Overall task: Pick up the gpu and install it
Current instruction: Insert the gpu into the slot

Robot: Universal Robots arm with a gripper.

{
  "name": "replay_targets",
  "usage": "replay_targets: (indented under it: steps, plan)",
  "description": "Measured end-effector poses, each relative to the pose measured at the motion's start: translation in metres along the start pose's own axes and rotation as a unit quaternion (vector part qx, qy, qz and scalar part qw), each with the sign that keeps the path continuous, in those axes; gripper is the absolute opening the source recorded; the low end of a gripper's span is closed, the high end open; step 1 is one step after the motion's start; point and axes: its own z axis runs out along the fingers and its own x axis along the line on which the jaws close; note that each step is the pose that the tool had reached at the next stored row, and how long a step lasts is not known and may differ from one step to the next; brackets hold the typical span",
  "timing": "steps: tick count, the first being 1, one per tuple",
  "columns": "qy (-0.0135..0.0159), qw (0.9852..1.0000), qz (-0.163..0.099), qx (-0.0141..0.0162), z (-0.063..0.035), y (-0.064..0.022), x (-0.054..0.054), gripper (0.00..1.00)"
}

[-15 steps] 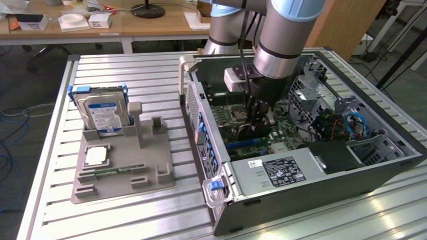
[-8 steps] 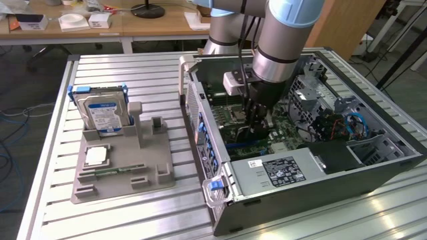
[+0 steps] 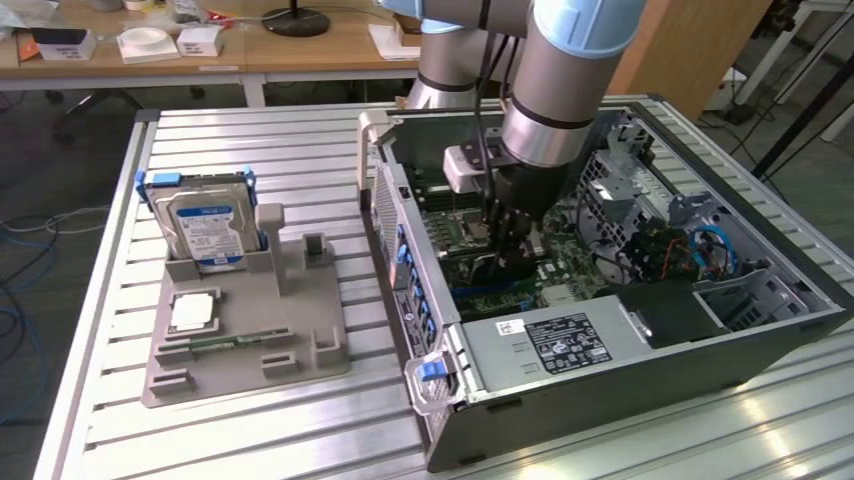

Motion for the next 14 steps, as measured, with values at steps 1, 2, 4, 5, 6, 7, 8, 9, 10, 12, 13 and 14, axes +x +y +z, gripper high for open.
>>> replay_targets:
  steps: [1, 2, 4, 5, 6, 7, 8, 9, 10, 12, 13, 14]
  plan:
    - [-0.0001, 1.0000, 0.000, 0.0000, 0.0001, 0.0001, 0.0000, 0.26]
    - [0.0000, 1.0000, 0.000, 0.0000, 0.0000, 0.0001, 0.0000, 0.26]
    - [-0.0005, 1.0000, 0.000, -0.0001, -0.0007, 0.0002, -0.0001, 0.26]
    - [-0.0004, 1.0000, 0.000, -0.0002, -0.0012, 0.0002, -0.0001, 0.26]
    - [-0.0003, 1.0000, 0.000, -0.0002, -0.0015, 0.0002, -0.0001, 0.26]
    - [0.0000, 1.0000, 0.000, -0.0003, -0.0021, 0.0002, -0.0001, 0.26]
    - [-0.0001, 1.0000, 0.000, -0.0003, -0.0022, 0.0002, -0.0001, 0.26]
    - [-0.0001, 1.0000, 0.000, -0.0003, -0.0022, 0.0003, -0.0001, 0.26]
    - [-0.0001, 1.0000, 0.000, -0.0002, -0.0021, 0.0008, -0.0001, 0.26]
    - [-0.0001, 1.0000, 0.001, -0.0002, -0.0022, 0.0017, -0.0001, 0.26]
    - [-0.0001, 1.0000, 0.001, -0.0003, -0.0022, 0.0018, -0.0001, 0.26]
    - [-0.0001, 1.0000, 0.001, -0.0003, -0.0022, 0.0018, 0.0000, 0.26]
